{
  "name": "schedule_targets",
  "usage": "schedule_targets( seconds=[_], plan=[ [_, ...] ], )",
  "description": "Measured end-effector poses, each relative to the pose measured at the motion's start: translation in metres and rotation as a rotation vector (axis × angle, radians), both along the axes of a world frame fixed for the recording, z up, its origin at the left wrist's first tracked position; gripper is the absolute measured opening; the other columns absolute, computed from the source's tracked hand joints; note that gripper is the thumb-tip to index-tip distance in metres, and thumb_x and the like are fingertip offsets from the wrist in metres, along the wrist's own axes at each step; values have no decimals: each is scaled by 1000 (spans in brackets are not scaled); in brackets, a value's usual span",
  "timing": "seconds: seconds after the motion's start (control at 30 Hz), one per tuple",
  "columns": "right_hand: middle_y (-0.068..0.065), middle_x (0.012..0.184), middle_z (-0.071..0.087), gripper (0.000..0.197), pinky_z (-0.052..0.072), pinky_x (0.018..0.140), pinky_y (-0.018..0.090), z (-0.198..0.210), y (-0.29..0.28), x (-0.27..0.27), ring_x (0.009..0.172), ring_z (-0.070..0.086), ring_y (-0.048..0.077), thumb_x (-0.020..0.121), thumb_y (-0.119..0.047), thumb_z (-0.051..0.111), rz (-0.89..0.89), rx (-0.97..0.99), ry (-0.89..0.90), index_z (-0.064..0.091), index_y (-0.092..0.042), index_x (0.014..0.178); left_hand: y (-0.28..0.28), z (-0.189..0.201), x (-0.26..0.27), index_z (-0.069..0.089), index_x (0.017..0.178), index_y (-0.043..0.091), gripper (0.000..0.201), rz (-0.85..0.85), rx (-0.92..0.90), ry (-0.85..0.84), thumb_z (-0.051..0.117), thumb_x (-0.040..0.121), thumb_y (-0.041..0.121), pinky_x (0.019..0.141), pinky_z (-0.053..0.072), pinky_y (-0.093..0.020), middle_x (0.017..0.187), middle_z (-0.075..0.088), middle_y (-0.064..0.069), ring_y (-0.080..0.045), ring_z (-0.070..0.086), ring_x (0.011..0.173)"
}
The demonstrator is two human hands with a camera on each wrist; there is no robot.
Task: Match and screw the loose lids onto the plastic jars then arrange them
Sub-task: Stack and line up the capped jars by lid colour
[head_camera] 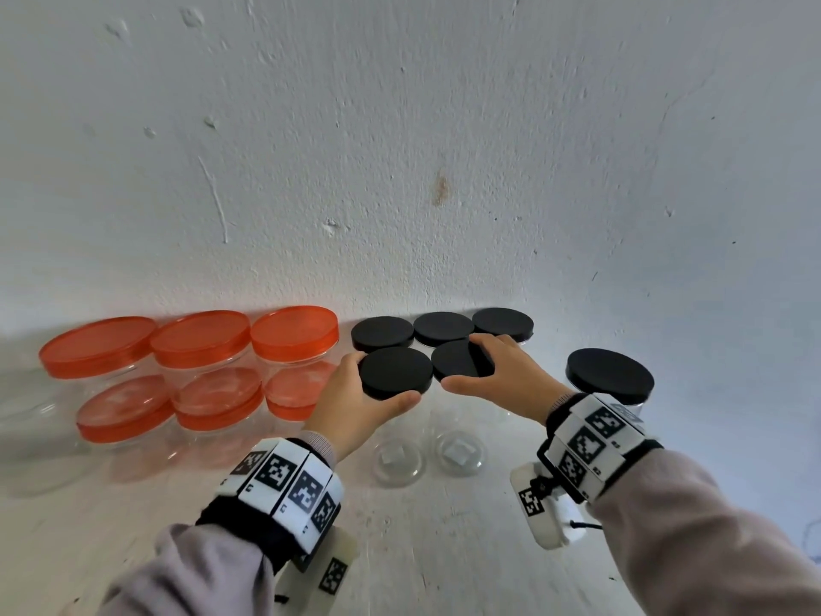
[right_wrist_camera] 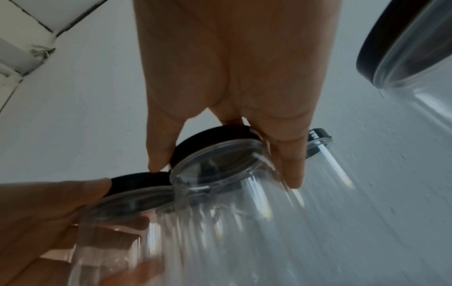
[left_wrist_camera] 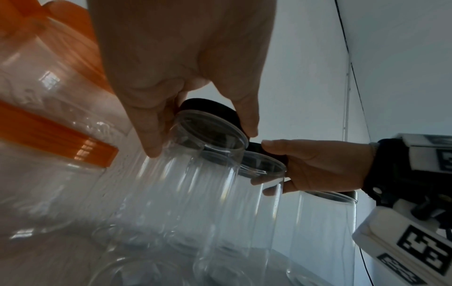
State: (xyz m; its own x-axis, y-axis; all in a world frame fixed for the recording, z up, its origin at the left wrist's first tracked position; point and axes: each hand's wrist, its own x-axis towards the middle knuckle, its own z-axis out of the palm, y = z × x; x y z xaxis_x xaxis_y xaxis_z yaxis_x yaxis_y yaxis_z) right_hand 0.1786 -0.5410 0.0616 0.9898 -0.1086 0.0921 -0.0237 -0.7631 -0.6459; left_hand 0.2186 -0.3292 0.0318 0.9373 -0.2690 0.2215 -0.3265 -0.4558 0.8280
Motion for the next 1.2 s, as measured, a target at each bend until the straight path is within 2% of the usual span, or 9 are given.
schedule_targets(
  seconds=[0.17, 0.3, 0.43, 0.5, 0.6, 0.83, 1.0, 1.1, 1.2],
  plan=[
    [2, 149, 25, 96, 31, 103, 27, 9, -6, -15, 134, 32, 18, 75, -57, 69, -10, -40, -35, 22, -18, 149, 2, 1, -1, 24, 145, 14, 100, -11, 10, 20, 78, 69, 49, 101, 40, -31, 142, 42, -3, -17, 45, 126],
    [5, 142, 37, 82, 29, 108, 37, 24, -37, -41, 129, 37, 25, 75, -54, 67, -220, -186, -199, 39, -17, 142, 4, 1, -1, 25, 145, 14, 97, -37, -7, 29, 79, 70, 43, 96, 40, -26, 140, 44, -1, -14, 47, 122],
    [10, 134, 37, 72, 37, 100, 45, 22, -82, -63, 122, 39, 33, 76, -50, 69, -463, -203, 11, 43, -20, 136, 4, 1, -2, 29, 142, 14, 91, -44, -14, 20, 79, 71, 42, 93, 39, -24, 134, 47, 2, -11, 48, 118],
    [10, 118, 44, 61, 45, 77, 33, 14, -94, -67, 100, 50, 26, 76, -48, 71, -440, -112, 73, 49, -16, 122, 3, 0, -2, 32, 140, 15, 85, -39, -24, 17, 78, 73, 41, 92, 40, -23, 132, 48, 2, -10, 49, 116],
    [9, 104, 50, 48, 33, 54, 22, 6, -96, -61, 76, 48, 11, 74, -47, 73, -407, -88, -16, 52, -14, 101, 1, 0, -3, 34, 138, 17, 81, -33, -35, 29, 77, 74, 41, 92, 40, -23, 129, 50, 4, -10, 50, 115],
    [2, 100, 50, 40, 35, 57, 19, 4, -77, -29, 80, 50, 9, 73, -46, 75, -232, -45, -67, 54, -21, 96, 1, -2, -7, 37, 133, 20, 75, -36, -56, 38, 76, 73, 44, 75, 37, -9, 120, 51, 9, -5, 50, 108],
    [-6, 96, 47, 35, 32, 61, 16, 5, -69, -18, 83, 45, 1, 74, -46, 74, -154, -39, -83, 53, -31, 97, 1, -3, -8, 37, 131, 23, 74, -21, -65, 44, 75, 71, 47, 84, 38, -18, 118, 49, 11, -6, 50, 110],
    [-8, 93, 47, 27, 32, 60, 16, 3, -69, -13, 84, 44, -1, 75, -46, 73, -129, -28, -93, 52, -36, 89, 1, -4, -9, 36, 135, 20, 82, -20, -45, 44, 73, 70, 53, 82, 38, -16, 117, 49, 12, -3, 49, 106],
    [-6, 99, 46, 36, 33, 59, 15, 3, -71, -12, 84, 47, 1, 75, -48, 72, -131, -25, -63, 52, -31, 100, 1, -3, -10, 35, 136, 20, 91, -22, -39, 63, 70, 62, 61, 86, 37, -21, 119, 49, 11, -5, 48, 109]
  ],
)
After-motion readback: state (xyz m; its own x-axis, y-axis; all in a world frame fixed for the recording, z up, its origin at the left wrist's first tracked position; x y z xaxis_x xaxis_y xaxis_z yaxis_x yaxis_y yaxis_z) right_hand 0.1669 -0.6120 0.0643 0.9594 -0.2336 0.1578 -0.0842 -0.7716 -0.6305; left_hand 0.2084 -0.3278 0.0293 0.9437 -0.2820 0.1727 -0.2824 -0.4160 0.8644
